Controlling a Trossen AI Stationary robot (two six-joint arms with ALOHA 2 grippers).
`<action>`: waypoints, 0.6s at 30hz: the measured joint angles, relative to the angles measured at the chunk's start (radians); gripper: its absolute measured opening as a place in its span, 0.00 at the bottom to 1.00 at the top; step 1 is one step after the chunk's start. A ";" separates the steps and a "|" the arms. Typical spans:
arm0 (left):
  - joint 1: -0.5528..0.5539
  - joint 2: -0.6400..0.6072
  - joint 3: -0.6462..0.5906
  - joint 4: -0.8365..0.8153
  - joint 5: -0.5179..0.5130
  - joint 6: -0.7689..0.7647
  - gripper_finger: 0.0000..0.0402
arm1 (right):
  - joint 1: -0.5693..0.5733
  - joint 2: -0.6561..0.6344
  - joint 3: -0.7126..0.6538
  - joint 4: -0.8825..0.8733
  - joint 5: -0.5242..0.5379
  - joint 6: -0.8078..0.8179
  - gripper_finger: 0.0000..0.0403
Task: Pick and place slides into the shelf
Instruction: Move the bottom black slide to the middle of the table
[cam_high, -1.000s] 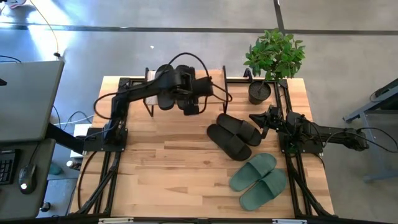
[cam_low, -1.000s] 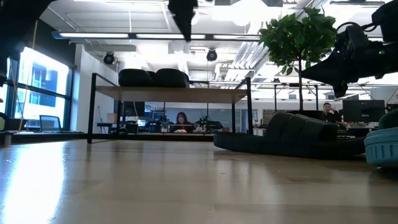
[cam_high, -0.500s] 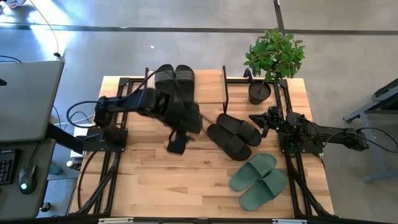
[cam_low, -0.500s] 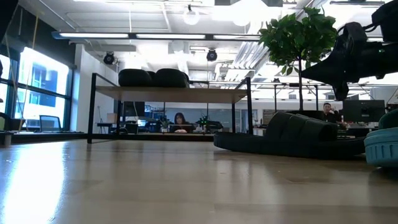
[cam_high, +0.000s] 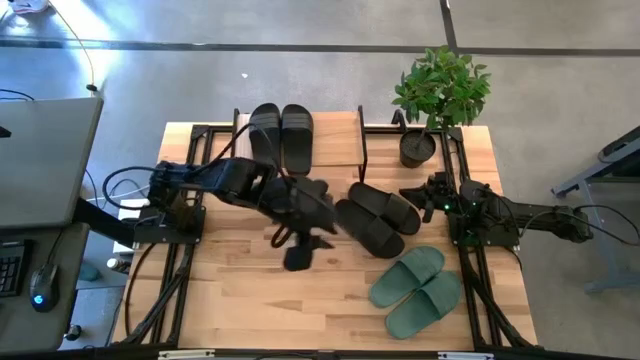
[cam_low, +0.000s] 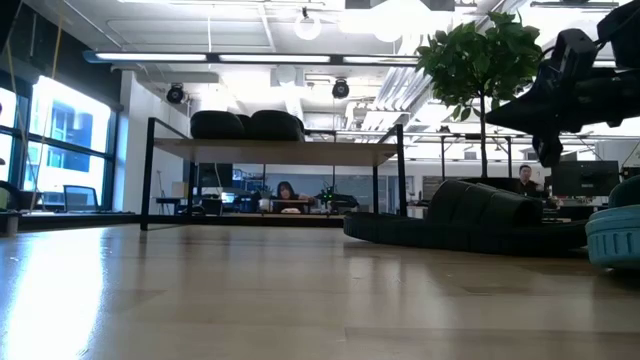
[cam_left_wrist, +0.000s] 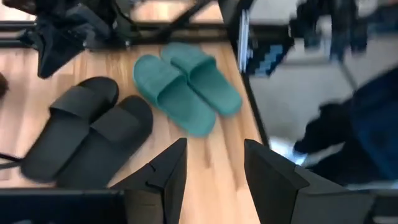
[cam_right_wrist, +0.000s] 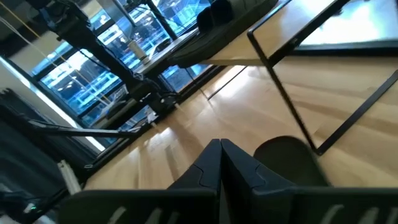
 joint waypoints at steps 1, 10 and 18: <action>0.013 0.000 -0.023 0.038 0.009 -0.039 0.35 | 0.000 0.000 0.000 -0.002 -0.007 0.017 0.00; 0.211 0.005 -0.428 0.476 0.265 -0.474 0.35 | 0.000 0.000 0.000 -0.017 -0.086 0.048 0.00; 0.295 0.005 -0.669 0.807 0.259 -0.657 0.36 | 0.000 0.000 0.000 -0.020 -0.093 0.048 0.00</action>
